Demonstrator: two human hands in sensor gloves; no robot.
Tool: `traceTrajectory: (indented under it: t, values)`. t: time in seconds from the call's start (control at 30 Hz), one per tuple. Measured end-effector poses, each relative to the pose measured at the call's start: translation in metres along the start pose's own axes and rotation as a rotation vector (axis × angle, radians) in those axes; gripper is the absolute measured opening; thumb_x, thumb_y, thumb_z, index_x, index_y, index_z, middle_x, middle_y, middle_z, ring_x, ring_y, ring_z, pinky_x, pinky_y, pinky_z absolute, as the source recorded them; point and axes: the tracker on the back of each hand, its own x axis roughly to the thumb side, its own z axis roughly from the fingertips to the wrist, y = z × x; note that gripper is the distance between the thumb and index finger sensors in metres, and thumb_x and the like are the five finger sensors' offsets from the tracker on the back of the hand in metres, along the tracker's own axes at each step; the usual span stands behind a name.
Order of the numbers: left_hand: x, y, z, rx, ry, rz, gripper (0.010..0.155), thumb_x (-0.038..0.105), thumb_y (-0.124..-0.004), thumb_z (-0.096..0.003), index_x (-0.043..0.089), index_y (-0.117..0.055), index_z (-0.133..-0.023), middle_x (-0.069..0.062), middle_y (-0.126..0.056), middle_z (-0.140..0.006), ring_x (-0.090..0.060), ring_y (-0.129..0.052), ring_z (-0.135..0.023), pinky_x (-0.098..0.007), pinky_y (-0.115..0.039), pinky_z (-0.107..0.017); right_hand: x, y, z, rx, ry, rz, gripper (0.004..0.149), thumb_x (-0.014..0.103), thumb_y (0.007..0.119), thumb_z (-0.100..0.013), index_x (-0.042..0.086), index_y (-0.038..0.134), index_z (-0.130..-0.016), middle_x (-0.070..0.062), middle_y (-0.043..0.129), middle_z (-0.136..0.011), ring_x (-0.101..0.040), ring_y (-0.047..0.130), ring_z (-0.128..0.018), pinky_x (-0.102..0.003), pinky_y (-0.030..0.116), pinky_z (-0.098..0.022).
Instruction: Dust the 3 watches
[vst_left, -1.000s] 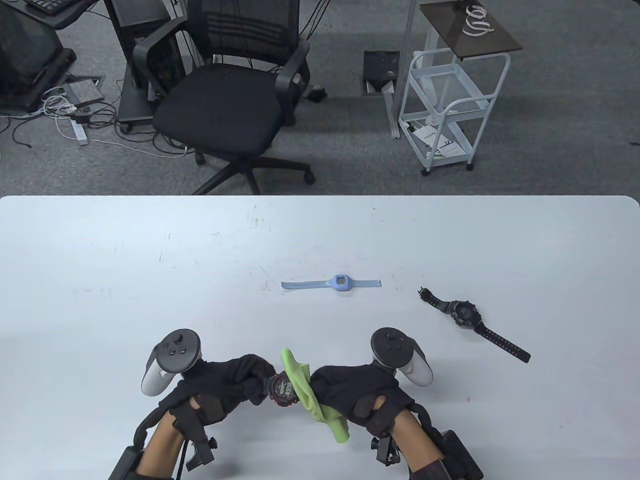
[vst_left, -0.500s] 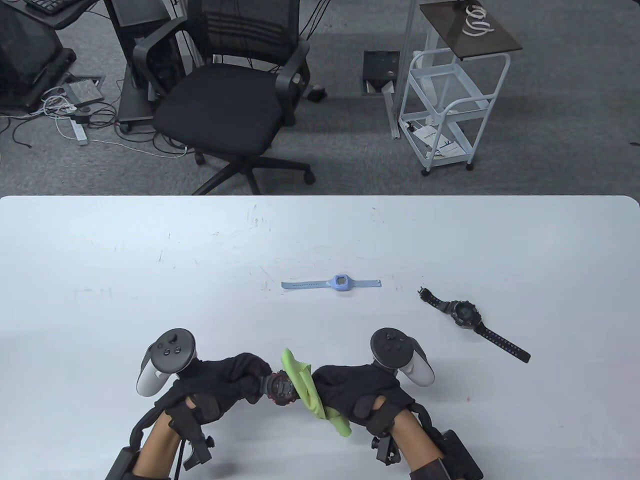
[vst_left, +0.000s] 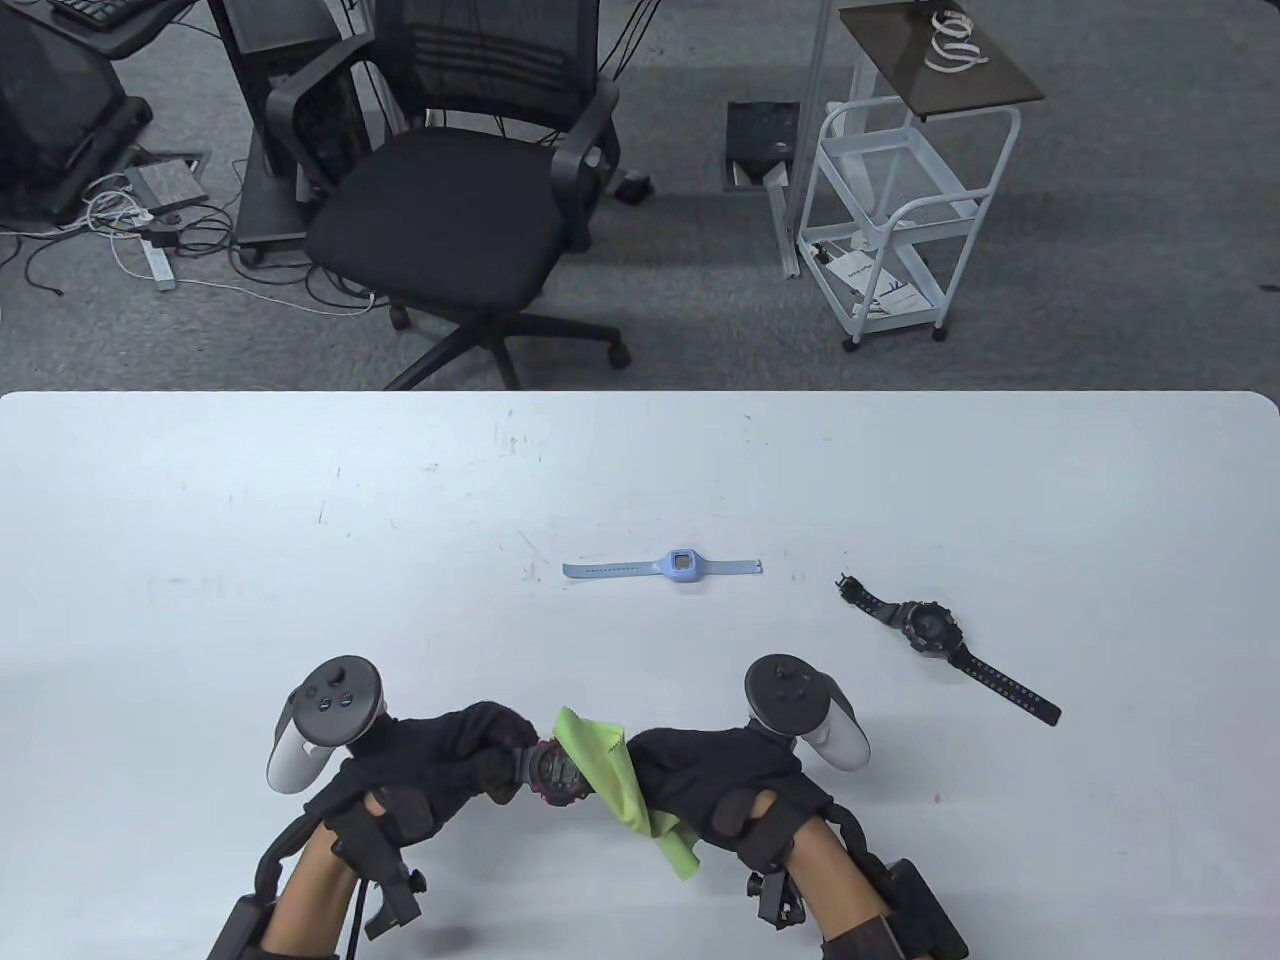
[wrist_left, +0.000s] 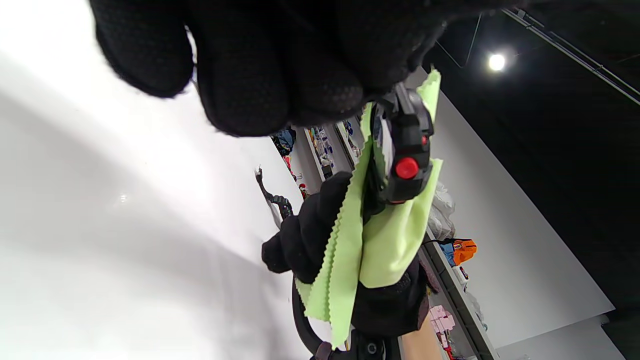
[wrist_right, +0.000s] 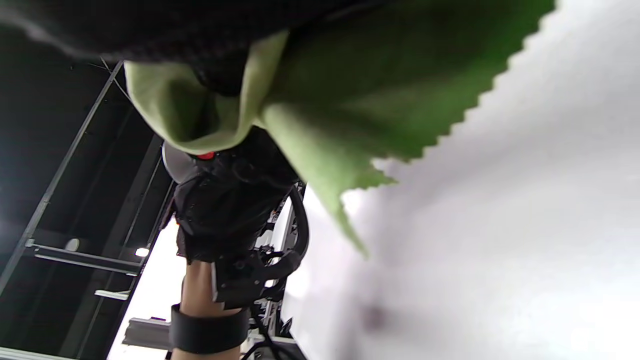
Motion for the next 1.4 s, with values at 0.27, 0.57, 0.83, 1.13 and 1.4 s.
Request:
traceTrajectory:
  t: [0.27, 0.57, 0.83, 1.13, 1.4]
  values:
    - [0.001, 0.002, 0.002, 0.012, -0.006, 0.001, 0.048, 0.030, -0.077, -0.0495, 0.012, -0.081, -0.094, -0.006, -0.097, -0.073, -0.031, -0.099, -0.063, -0.062, -0.075, -0.060, 0.004, -0.004, 0.003, -0.039, 0.002, 0.041, 0.045, 0.051, 0.074, -0.062, 0.020, 0.085, -0.092, 0.003, 0.095, -0.071, -0.014, 0.095, -0.060, -0.053, 0.074, -0.059]
    - [0.000, 0.004, 0.003, 0.023, -0.012, 0.012, 0.048, 0.031, -0.077, -0.0495, 0.012, -0.081, -0.094, -0.006, -0.097, -0.072, -0.031, -0.099, -0.063, -0.062, -0.075, -0.060, 0.003, -0.006, 0.004, -0.038, 0.004, 0.025, 0.045, 0.048, 0.074, -0.064, 0.018, 0.083, -0.096, 0.002, 0.094, -0.074, -0.015, 0.094, -0.062, -0.054, 0.073, -0.060]
    - [0.000, 0.003, 0.003, 0.020, -0.014, 0.014, 0.048, 0.032, -0.078, -0.0505, 0.011, -0.081, -0.094, -0.006, -0.097, -0.072, -0.031, -0.099, -0.062, -0.062, -0.076, -0.060, 0.008, -0.011, 0.009, -0.054, 0.004, 0.082, 0.044, 0.053, 0.075, -0.065, 0.018, 0.088, -0.088, 0.004, 0.096, -0.066, -0.014, 0.096, -0.056, -0.053, 0.075, -0.058]
    - [0.001, 0.004, 0.004, 0.031, -0.022, 0.024, 0.048, 0.033, -0.078, -0.0509, 0.011, -0.081, -0.094, -0.006, -0.097, -0.073, -0.031, -0.099, -0.063, -0.062, -0.075, -0.060, 0.006, -0.009, 0.008, -0.012, -0.012, 0.035, 0.045, 0.042, 0.072, -0.064, 0.019, 0.077, -0.102, -0.002, 0.090, -0.081, -0.019, 0.090, -0.070, -0.058, 0.065, -0.066]
    - [0.001, 0.005, 0.005, 0.038, -0.023, 0.024, 0.048, 0.033, -0.078, -0.0509, 0.011, -0.080, -0.094, -0.006, -0.097, -0.073, -0.031, -0.099, -0.063, -0.062, -0.075, -0.060, 0.008, -0.016, 0.013, -0.074, 0.003, 0.068, 0.044, 0.053, 0.076, -0.065, 0.017, 0.088, -0.087, 0.001, 0.096, -0.068, -0.017, 0.095, -0.059, -0.056, 0.069, -0.063]
